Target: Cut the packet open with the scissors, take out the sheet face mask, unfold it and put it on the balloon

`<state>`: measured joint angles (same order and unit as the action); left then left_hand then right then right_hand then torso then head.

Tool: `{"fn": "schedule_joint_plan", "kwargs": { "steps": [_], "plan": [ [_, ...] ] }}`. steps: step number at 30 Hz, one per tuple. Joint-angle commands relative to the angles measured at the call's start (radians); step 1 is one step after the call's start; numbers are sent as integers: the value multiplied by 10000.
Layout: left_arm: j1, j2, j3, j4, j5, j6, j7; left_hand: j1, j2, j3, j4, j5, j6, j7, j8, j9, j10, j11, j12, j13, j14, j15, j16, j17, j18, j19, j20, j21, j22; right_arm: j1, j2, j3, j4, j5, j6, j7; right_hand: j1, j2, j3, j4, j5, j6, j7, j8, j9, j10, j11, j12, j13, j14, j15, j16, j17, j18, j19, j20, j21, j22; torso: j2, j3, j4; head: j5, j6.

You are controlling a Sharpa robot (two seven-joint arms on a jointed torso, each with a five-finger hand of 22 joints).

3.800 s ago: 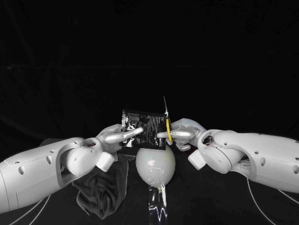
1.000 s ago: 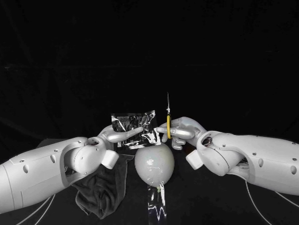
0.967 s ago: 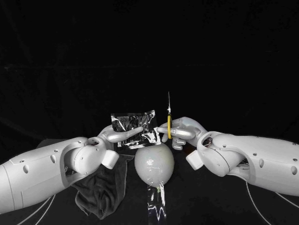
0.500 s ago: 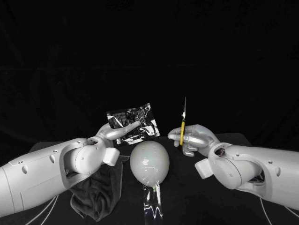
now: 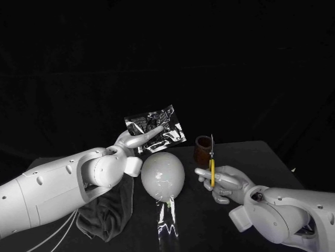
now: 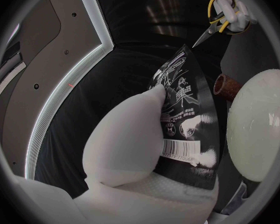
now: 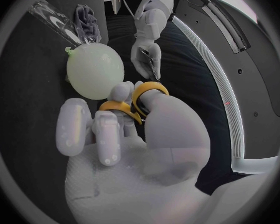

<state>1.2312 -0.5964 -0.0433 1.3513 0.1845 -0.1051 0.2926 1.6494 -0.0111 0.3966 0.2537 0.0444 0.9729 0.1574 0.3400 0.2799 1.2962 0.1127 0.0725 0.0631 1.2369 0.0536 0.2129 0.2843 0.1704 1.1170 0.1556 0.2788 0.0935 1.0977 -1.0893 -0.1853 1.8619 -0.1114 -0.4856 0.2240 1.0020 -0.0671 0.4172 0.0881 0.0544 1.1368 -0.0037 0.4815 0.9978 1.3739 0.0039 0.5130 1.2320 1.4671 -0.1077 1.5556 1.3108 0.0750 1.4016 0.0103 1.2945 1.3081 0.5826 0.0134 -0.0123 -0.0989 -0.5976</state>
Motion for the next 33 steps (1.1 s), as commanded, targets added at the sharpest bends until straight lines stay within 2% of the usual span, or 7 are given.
{"fn": "schedule_joint_plan", "kwargs": {
  "steps": [1,12,15,22,25,28,33],
  "plan": [
    [-9,132,16,-76,166,-24,221,-135,6,128,-51,52,61,17,39,375,252,-199,-63,13,12,-33,52,16,113,56,-21,48,18,-236,-7,-43,148,-1033,813,-921,-145,-144,-383,217,11,-244,-202,1213,1434,1969,-879,10578,3388,963,-229,-35,2304,-48,-132,-112,-191,1393,-47,40,-78,-147,-99],
    [-120,275,15,-107,165,-71,38,-194,-23,210,-83,52,53,25,42,386,250,-193,-69,12,6,-30,51,38,112,52,-20,59,20,-684,-91,-98,317,-925,534,-1542,-1177,1975,-468,2030,-54,1424,-488,4726,3575,1969,-1151,10578,3388,932,-420,-137,2146,-186,289,-379,415,1675,-44,50,-120,-427,-446],
    [-146,250,15,-73,165,-63,5,-207,-30,230,-91,52,52,28,43,389,247,-191,-71,11,3,-29,49,43,112,50,-20,61,21,-710,-97,-100,351,-1023,651,-1723,-1969,1821,-1160,2004,-54,2564,-653,7069,4544,1967,-1286,10568,3379,909,-519,-205,2044,-145,203,-470,265,1629,-43,52,-112,-475,-490],
    [-169,210,14,-32,144,-55,-99,-252,-54,305,-123,52,43,36,44,398,234,-184,-78,9,-11,-23,43,61,111,39,-18,65,20,-730,-86,-100,391,-993,905,-1810,-1019,2026,-819,1139,-48,2981,-775,8201,4893,1947,-1393,10470,3298,880,-614,-290,1923,-118,126,-566,127,1590,-54,53,-87,-563,-563],
    [-173,190,14,0,126,-36,-162,-271,-64,338,-138,52,38,41,44,402,228,-180,-81,8,-17,-21,39,69,110,33,-17,66,19,-733,-98,-99,455,-789,1160,-1498,-810,2425,-535,955,-53,2302,-724,7209,4575,1969,-1359,10578,3388,892,-604,-257,1977,-120,116,-578,108,1589,-51,57,-82,-589,-552],
    [-175,188,13,9,107,-42,-253,-290,-75,368,-152,52,34,44,44,405,222,-178,-82,8,-22,-18,36,76,109,26,-15,66,18,-732,-123,-96,533,-889,1211,-1169,-701,2563,-388,893,-18,-1096,-411,2147,2884,1969,-1139,10578,3388,919,-456,-182,2090,-144,138,-514,140,1614,-54,53,-92,-597,-518],
    [-176,257,12,-37,-29,-18,-539,-329,-97,428,-179,52,26,51,44,412,210,-171,-86,7,-34,-13,28,89,109,16,-12,69,17,-670,-187,-88,645,-1528,703,-821,-560,1227,-626,330,-8,-2425,295,-195,1400,1921,-586,10376,3229,890,-50,-261,1973,-140,51,-262,-15,1572,-68,49,-82,-636,-514]
  ]
}}
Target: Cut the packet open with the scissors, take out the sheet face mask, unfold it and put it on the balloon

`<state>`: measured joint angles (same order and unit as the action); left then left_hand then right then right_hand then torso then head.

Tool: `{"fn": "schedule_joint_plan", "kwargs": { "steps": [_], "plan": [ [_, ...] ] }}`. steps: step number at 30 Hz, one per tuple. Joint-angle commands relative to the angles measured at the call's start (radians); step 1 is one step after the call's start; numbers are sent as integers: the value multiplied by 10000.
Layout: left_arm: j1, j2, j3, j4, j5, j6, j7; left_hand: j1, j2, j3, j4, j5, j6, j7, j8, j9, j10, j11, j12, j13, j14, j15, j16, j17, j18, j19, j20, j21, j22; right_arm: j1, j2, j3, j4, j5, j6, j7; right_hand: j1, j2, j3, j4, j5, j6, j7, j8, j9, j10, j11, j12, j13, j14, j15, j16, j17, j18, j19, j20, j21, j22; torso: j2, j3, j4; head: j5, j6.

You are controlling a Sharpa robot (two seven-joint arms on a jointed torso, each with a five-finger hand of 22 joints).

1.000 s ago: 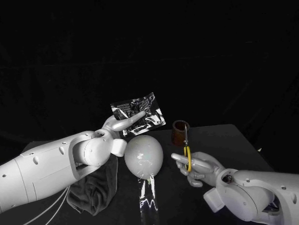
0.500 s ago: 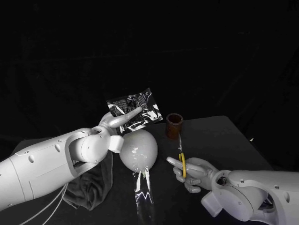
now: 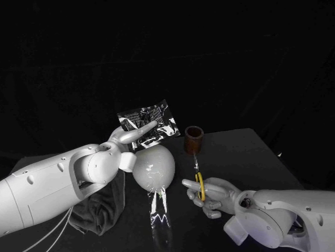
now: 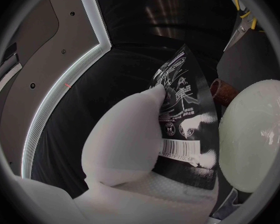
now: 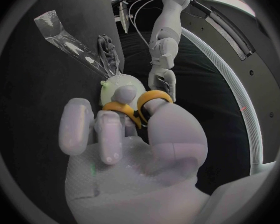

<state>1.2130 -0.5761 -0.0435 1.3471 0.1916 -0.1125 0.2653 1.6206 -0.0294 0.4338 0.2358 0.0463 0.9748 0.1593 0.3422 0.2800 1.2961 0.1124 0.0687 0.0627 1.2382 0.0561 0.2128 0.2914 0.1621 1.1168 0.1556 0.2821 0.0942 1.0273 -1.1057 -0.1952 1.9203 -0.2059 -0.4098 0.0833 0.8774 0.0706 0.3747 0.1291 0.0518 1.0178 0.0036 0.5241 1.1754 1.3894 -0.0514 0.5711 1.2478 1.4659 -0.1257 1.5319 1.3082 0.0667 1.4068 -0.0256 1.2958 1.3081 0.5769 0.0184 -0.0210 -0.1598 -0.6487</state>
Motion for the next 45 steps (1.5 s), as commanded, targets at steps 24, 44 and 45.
{"fn": "schedule_joint_plan", "kwargs": {
  "steps": [24,44,45],
  "plan": [
    [-14,412,15,-212,-477,-266,-349,-91,56,119,-30,32,2,35,26,422,204,-164,-46,11,-55,-34,23,34,192,13,-8,43,10,85,-180,18,294,-1598,-770,484,1780,-2269,-4876,1693,-40,-2175,1417,-4350,-3941,-111,1017,1097,-2995,48,1101,-2267,-721,504,-1496,1136,-2824,462,-2,-4,-3,-134,-143],
    [-18,527,18,-360,-460,-269,-367,-127,22,178,-73,32,1,33,32,433,215,-168,-40,14,-40,-40,27,53,196,12,-11,53,12,82,-211,18,765,-1849,-747,-415,1463,-3593,-6522,1738,226,-4001,1776,-4473,-4355,-1484,1438,-2095,-4981,-1300,1454,-4340,-2893,830,-2796,1477,-4902,-384,-5,4,8,-191,-208],
    [-18,542,18,-375,-464,-261,-387,-129,21,181,-75,32,1,34,32,433,216,-168,-40,14,-40,-40,27,54,196,12,-11,53,12,82,-207,18,775,-1874,-749,-447,1454,-3596,-6523,1739,234,-4036,1778,-4458,-4349,-1477,1438,-2121,-5003,-1304,1456,-4339,-2894,831,-2800,1481,-4902,-384,-4,1,2,-190,-205]
  ]
}}
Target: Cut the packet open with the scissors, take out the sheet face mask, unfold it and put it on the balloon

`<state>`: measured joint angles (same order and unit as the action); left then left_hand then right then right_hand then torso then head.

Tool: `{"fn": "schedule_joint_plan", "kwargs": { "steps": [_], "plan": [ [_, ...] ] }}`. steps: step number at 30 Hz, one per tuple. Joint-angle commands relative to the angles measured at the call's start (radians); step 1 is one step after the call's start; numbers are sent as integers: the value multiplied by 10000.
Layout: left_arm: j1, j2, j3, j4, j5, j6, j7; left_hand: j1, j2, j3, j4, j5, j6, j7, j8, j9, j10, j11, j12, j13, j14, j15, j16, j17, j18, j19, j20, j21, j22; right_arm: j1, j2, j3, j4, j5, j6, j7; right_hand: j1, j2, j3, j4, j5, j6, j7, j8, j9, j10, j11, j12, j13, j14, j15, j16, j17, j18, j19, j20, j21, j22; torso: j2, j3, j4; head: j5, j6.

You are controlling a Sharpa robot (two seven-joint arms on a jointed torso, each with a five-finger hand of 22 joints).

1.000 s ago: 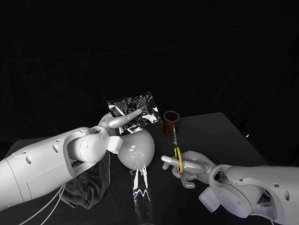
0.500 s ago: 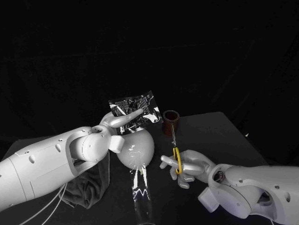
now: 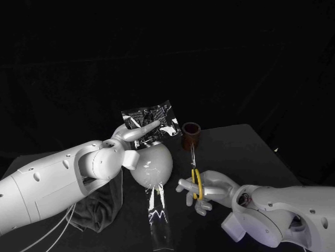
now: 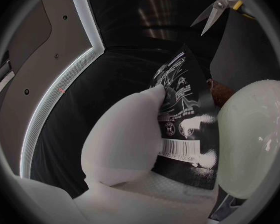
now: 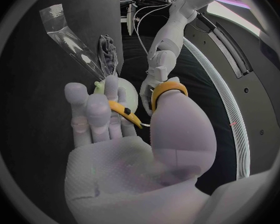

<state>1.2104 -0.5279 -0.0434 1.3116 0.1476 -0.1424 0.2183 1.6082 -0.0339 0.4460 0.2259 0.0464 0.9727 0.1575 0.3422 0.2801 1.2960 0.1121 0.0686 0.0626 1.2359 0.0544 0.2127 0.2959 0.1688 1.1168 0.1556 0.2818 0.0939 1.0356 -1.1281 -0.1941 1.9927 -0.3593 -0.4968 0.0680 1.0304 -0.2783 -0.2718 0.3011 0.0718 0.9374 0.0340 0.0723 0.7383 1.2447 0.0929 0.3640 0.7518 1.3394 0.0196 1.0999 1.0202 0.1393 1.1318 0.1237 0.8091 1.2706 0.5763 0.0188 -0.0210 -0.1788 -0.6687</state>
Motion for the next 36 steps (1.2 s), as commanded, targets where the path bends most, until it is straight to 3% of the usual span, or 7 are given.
{"fn": "schedule_joint_plan", "kwargs": {
  "steps": [1,19,36],
  "plan": [
    [8,73,18,-30,-32,48,65,-7,65,62,22,31,21,52,31,432,217,-166,-39,15,-16,-23,28,10,130,12,-11,56,15,0,18,7,62,-356,121,-317,-80,-92,-55,19,36,-3239,1477,74,28,-22,-2,-61,-54,-27,4,8,15,103,-45,-9,-23,-3,4,-3,0,1,-4],
    [11,306,21,-114,-424,279,-344,-44,38,134,-17,31,3,60,27,439,201,-160,-47,12,-28,-18,17,23,128,-11,-7,47,8,166,213,24,99,-652,392,-715,-81,38,56,16,15,-3318,1512,338,127,80,27,-248,-227,-53,28,10,-21,121,-86,29,-62,-13,-8,0,0,-38,0],
    [13,256,20,-54,-816,711,-751,-68,18,190,-55,31,-7,67,28,446,190,-155,-49,12,-35,-15,8,33,128,-27,-4,41,1,419,231,26,132,-780,451,-797,-68,180,173,7,-48,-3332,1538,593,202,179,44,-367,-339,-71,47,25,-40,130,-110,54,-79,-16,-2,-2,3,-138,-24]
  ]
}}
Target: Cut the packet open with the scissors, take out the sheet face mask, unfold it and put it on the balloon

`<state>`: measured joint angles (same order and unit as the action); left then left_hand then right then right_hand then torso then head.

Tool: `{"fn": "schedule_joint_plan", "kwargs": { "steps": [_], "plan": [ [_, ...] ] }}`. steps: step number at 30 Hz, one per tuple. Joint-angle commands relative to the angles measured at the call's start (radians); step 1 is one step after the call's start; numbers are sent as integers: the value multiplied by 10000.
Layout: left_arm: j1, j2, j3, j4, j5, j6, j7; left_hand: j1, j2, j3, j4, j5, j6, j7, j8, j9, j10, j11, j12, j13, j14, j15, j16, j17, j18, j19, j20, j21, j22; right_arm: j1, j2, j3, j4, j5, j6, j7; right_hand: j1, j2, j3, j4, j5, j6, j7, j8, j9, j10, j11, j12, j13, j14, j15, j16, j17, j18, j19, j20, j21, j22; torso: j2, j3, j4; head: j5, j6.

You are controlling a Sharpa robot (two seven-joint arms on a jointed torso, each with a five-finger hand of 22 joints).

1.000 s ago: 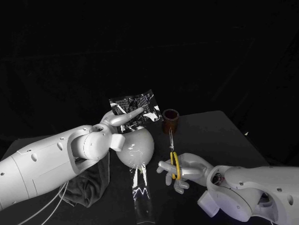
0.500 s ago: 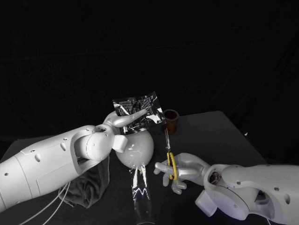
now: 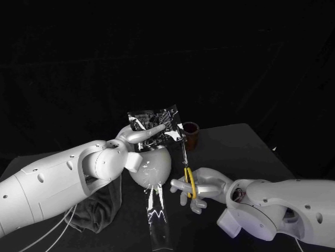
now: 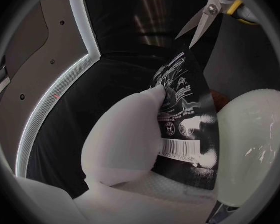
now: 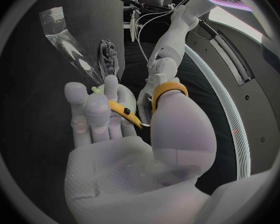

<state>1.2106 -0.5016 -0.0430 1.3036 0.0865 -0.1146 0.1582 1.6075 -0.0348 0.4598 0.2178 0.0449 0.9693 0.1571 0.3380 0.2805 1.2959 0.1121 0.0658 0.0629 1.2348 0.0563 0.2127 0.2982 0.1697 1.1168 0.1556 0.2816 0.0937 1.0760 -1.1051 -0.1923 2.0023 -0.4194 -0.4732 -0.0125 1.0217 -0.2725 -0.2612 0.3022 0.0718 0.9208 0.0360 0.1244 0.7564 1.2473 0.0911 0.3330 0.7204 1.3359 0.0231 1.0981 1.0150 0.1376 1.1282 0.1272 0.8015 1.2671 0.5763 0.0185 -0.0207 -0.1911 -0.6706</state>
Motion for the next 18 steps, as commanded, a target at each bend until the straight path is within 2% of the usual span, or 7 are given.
{"fn": "schedule_joint_plan", "kwargs": {
  "steps": [1,10,18],
  "plan": [
    [11,-14,15,26,-219,455,-172,-61,27,52,26,46,27,70,70,442,191,-155,-21,8,-24,-34,8,10,119,-27,-4,43,3,21,1,8,36,-181,215,8,23,138,78,0,-52,-3166,1516,88,25,161,63,-61,-30,-38,11,41,8,148,-77,20,-5,18,-5,3,-4,-12,-11],
    [11,-52,15,45,-583,829,-335,-73,17,77,7,47,25,72,71,447,188,-153,-20,8,-26,-33,5,15,119,-35,-2,39,0,86,15,11,-44,-183,233,20,28,224,147,-1,-83,-3134,1521,221,54,217,66,-99,-69,-37,15,58,8,146,-63,27,24,31,-1,3,-1,-31,-27],
    [11,-89,14,47,-650,905,-391,-80,11,87,-2,46,24,73,72,449,188,-152,-20,9,-25,-32,5,18,119,-36,-2,39,-1,113,38,12,-121,-155,284,10,15,315,221,-3,-109,-3100,1521,350,73,291,64,-121,-97,-24,14,92,26,144,-48,31,53,45,-1,5,1,-43,-48]
  ]
}}
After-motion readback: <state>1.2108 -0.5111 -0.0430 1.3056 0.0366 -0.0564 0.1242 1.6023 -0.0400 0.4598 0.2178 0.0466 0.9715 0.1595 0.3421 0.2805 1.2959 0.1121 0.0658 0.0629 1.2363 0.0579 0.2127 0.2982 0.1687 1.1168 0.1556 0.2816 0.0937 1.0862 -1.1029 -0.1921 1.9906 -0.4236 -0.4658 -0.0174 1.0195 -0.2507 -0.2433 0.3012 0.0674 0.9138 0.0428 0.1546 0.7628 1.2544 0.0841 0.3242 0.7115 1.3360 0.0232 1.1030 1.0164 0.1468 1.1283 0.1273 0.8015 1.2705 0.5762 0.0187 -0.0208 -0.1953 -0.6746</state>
